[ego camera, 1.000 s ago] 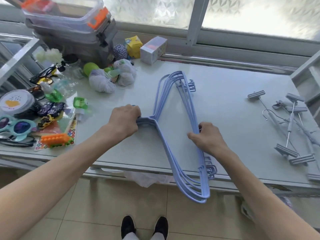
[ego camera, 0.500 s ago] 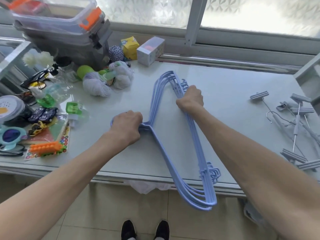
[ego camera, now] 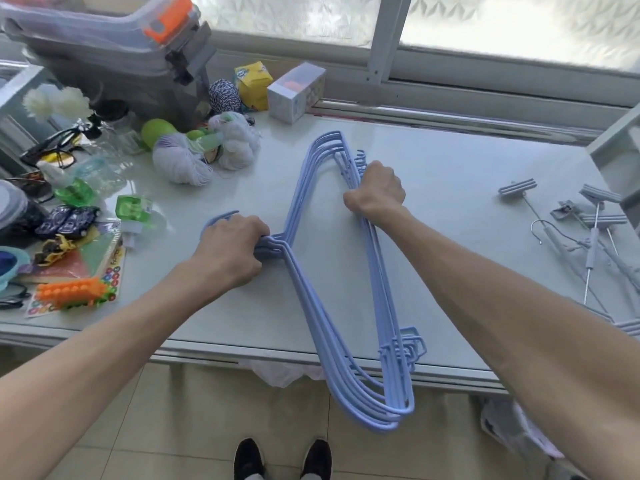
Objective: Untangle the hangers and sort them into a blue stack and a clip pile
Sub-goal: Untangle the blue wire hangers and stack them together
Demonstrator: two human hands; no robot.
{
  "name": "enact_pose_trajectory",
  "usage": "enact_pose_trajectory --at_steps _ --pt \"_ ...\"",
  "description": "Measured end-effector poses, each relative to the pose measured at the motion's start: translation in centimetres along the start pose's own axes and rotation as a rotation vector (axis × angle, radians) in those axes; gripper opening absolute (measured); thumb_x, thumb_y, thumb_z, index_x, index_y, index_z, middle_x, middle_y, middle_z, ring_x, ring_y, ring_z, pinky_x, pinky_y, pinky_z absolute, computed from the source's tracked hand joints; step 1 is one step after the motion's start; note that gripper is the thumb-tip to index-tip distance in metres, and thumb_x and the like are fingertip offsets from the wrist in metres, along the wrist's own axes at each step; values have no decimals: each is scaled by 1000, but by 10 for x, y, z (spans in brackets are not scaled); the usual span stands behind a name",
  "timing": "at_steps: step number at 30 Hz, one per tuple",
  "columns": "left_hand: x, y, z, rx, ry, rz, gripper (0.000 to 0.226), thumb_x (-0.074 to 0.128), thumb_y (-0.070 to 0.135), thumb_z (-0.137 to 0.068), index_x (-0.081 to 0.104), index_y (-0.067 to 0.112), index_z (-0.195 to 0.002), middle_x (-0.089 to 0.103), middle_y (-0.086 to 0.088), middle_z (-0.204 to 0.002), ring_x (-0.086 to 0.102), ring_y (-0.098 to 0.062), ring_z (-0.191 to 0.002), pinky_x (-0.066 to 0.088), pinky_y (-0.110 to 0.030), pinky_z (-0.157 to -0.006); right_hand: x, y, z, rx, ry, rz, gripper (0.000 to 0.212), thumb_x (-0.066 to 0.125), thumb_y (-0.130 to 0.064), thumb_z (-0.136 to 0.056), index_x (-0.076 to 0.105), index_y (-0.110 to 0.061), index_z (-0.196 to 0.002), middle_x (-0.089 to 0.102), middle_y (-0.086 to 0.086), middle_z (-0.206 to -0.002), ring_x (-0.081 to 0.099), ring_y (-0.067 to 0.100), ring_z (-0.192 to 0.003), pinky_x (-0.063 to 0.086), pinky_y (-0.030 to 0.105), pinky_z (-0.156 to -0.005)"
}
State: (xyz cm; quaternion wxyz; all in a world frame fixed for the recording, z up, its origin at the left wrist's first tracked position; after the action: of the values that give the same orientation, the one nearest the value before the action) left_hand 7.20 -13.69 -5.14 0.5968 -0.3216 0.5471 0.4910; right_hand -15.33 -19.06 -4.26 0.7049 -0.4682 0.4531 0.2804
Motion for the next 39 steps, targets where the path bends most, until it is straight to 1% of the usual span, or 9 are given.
enact_pose_trajectory --at_steps 3,7,9,11,16,22,27,31,39 --pt "1 6 3 -7 -9 -39 20 56 5 -75 42 19 -80 57 -11 -99 59 -33 -101 39 -29 -69 4 -5 -6 9 -52 -19 31 60 -16 -82 50 -11 -112 55 9 -113 56 29 -108 40 30 -78" --pt "0 5 2 -4 25 7 21 55 5 -73 39 19 -69 60 -12 -92 61 -35 -94 44 -31 -69 4 -8 -13 55 -15 -148 38 62 -14 -84 51 -9 -121 55 11 -124 55 30 -115 42 30 -80" --pt "-1 3 1 4 35 39 28 55 5 -68 35 23 -59 52 -9 -78 60 -37 -88 50 -34 -77 3 -9 -14 53 17 -161 38 63 -13 -83 52 -8 -120 56 13 -123 56 32 -115 46 32 -84" --pt "-2 0 3 -4 45 49 31 55 3 -66 33 23 -56 42 -5 -69 56 -38 -83 41 -30 -67 2 -13 -13 17 23 -107 38 63 -10 -82 53 -7 -118 56 13 -122 56 32 -114 46 33 -86" --pt "-6 2 11 10 71 59 22 55 2 -66 64 20 -75 42 -4 -73 43 -29 -70 28 -28 -60 -1 -14 -4 -71 54 51 31 64 -6 -79 56 -7 -109 59 11 -109 59 32 -106 41 29 -73" --pt "-8 0 5 61 40 64 34 54 0 -66 44 31 -57 34 1 -59 41 -29 -65 26 -28 -51 -1 12 2 11 -19 -36 16 59 -11 -82 48 -11 -93 47 6 -95 54 29 -96 41 29 -71" --pt "-1 -9 -3 20 -31 117 33 59 0 -69 62 32 -62 46 0 -63 48 -25 -61 32 -24 -47 -1 7 6 46 -72 -49 19 57 -20 -82 47 -11 -95 48 5 -95 51 27 -90 39 29 -70" --pt "0 -9 -2 88 -38 136 29 64 10 -68 74 31 -85 62 -2 -75 61 -25 -71 53 -34 -62 -8 4 5 46 -80 -66 20 55 -16 -82 46 -10 -98 48 6 -99 50 26 -90 41 30 -71" --pt "-12 -10 4 94 24 76 10 71 22 -74 74 29 -80 64 -1 -70 59 -28 -72 49 -31 -59 -10 -2 8 -23 -53 -6 16 54 -6 -82 45 -12 -93 51 5 -92 53 27 -84 45 32 -68"
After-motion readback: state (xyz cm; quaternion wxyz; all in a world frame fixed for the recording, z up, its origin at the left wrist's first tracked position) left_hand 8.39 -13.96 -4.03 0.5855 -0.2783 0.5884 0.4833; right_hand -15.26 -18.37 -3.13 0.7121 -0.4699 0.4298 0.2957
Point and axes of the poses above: each hand's wrist, its own z-axis away from the middle knuckle, its own x-axis out of the palm, y = z × x, the point moved 8 cm from there along -z, towards the middle knuckle
